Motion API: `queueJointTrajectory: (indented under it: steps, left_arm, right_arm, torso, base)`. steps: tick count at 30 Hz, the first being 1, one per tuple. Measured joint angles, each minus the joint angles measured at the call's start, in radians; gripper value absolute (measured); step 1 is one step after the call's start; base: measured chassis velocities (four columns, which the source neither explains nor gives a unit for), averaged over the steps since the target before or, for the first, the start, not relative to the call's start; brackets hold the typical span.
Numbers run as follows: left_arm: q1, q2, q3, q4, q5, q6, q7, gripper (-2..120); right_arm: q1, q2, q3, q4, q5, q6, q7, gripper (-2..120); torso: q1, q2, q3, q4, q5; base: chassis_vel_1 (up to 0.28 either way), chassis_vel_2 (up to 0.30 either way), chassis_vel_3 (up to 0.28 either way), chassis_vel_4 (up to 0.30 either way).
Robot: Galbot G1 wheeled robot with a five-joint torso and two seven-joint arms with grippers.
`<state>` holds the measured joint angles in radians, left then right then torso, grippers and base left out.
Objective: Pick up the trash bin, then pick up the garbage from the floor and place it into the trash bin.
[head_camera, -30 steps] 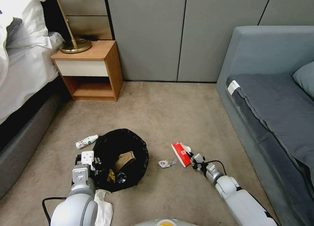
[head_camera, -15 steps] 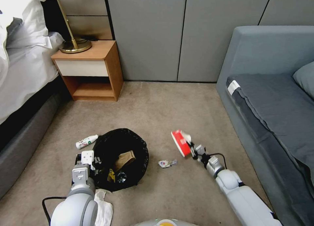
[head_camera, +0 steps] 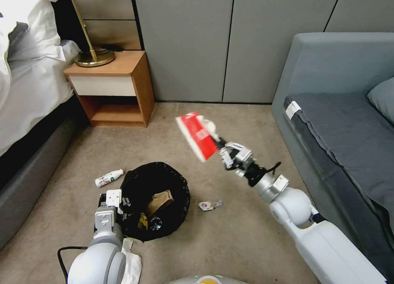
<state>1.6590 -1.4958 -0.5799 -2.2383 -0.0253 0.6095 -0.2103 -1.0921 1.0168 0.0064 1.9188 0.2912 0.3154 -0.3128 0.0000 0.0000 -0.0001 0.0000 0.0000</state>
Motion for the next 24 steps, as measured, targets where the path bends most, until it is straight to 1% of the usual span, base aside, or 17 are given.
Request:
queueJointTrajectory:
  steps: [1, 2, 3, 4, 5, 7, 12, 15, 24]
  left_arm:
    - [0.0, 0.0, 0.0, 0.0, 0.0, 0.0, 0.0, 1]
    - [-0.001, -0.001, 0.001, -0.001, 0.001, 0.0, 0.0, 1]
    - [-0.001, -0.002, 0.001, -0.001, 0.001, 0.0, 0.0, 1]
    - [-0.001, -0.002, 0.001, -0.001, 0.001, 0.0, 0.0, 1]
    - [-0.001, -0.004, 0.001, -0.002, 0.002, 0.0, 0.0, 1]
    - [-0.001, -0.005, 0.001, -0.004, 0.002, 0.0, 0.0, 1]
    - [-0.002, -0.005, 0.0, -0.006, 0.002, 0.001, 0.0, 1]
    - [-0.006, -0.006, 0.0, -0.007, 0.002, 0.002, 0.0, 1]
    - [-0.009, -0.008, 0.001, -0.007, 0.001, 0.003, 0.0, 1]
  right_arm:
    - [0.0, 0.0, 0.0, 0.0, 0.0, 0.0, 0.0, 0]
    - [0.011, -0.01, -0.054, 0.004, -0.006, -0.006, 0.012, 0]
    - [0.021, -0.015, -0.104, 0.0, -0.015, -0.012, 0.021, 0]
    - [0.021, -0.015, -0.104, 0.0, -0.015, -0.012, 0.021, 0]
    - [0.034, -0.016, -0.148, -0.018, -0.027, -0.014, 0.03, 0]
    - [0.049, -0.009, -0.199, -0.057, -0.043, -0.014, 0.038, 0]
    - [0.065, 0.009, -0.243, -0.116, -0.05, -0.014, 0.047, 0]
    - [0.078, 0.028, -0.27, -0.181, -0.06, -0.01, 0.049, 0]
    - [0.083, 0.056, -0.292, -0.256, -0.078, -0.006, 0.05, 0]
  torso:
    - [0.0, 0.0, 0.0, 0.0, 0.0]
    - [0.0, 0.0, 0.0, 0.0001, -0.0004]
    - [0.0, 0.0, 0.0, 0.0, 0.0001]
    - [0.0, 0.0, 0.0, 0.0, 0.0001]
    - [0.0, 0.0, 0.0, 0.0002, 0.0]
    - [0.0, 0.0, 0.0, 0.0, 0.0]
    - [0.0, 0.0, 0.0, -0.0001, -0.0002]
    - [0.0, 0.0, 0.0, 0.0, -0.0001]
    - [0.0, 0.0, 0.0, 0.0, -0.0001]
  base:
    - [0.0, 0.0, 0.0, 0.0]
    - [0.0, 0.0, 0.0, 0.0]
    - [0.0, 0.0, 0.0, 0.0]
    - [0.0, 0.0, 0.0, 0.0]
    - [0.0, 0.0, 0.0, 0.0]
    - [0.0, 0.0, 0.0, 0.0]
    - [0.0, 0.0, 0.0, 0.0]
    - [0.0, 0.0, 0.0, 0.0]
    - [0.0, 0.0, 0.0, 0.0]
